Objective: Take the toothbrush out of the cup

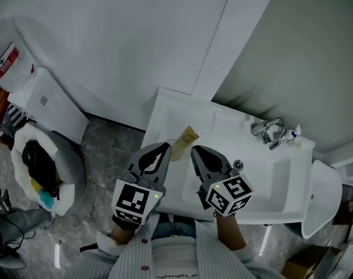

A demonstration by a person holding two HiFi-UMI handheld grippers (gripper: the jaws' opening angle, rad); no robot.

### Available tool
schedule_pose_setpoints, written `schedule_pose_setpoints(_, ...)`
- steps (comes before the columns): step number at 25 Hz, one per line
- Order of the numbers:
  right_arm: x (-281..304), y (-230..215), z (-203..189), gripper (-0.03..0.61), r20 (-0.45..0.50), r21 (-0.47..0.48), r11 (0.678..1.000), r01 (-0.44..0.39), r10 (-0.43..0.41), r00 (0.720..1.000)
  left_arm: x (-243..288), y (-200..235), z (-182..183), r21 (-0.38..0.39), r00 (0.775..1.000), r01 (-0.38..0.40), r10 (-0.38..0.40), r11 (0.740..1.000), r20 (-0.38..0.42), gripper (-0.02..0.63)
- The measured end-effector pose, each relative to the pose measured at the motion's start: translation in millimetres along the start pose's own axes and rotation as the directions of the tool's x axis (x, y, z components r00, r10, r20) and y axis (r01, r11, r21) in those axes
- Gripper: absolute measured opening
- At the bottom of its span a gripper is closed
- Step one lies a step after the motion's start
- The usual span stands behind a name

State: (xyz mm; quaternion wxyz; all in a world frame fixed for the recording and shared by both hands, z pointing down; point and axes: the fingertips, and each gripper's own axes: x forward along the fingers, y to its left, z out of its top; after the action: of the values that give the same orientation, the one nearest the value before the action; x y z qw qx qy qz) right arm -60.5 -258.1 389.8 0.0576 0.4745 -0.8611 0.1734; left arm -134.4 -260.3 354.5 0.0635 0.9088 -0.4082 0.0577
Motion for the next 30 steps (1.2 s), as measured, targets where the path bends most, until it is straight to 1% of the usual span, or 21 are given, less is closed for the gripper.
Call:
schedule_pose_setpoints(14,11.5,-14.9,10.5,0.023,0.048,-0.004,1.000,0.013,-0.013,0.999,17.3,14.1,-7.9,0.003,1.000,-0.007,0.007,1.000,-0.013,0.019)
schedule_pose_setpoints(22,18.3,-23.1,10.6,0.079,0.056,0.005,1.000,-0.001,0.001,0.998,26.0,21.3,-17.4,-0.012,0.999,-0.023,0.023,1.000,-0.027,0.020)
schedule_pose_setpoints(26,18.9,-31.2,8.9,0.126,0.053,0.014,1.000,0.011,-0.012,0.999,31.5,22.6,-21.2,-0.017,0.999,-0.026,0.026,1.000,-0.032,0.019)
schedule_pose_setpoints(30,21.9,-36.9,0.7,0.170,0.026,0.038,0.999,0.001,-0.002,1.000,37.0,23.1,-26.7,-0.022,0.999,-0.026,0.025,0.999,-0.044,0.020)
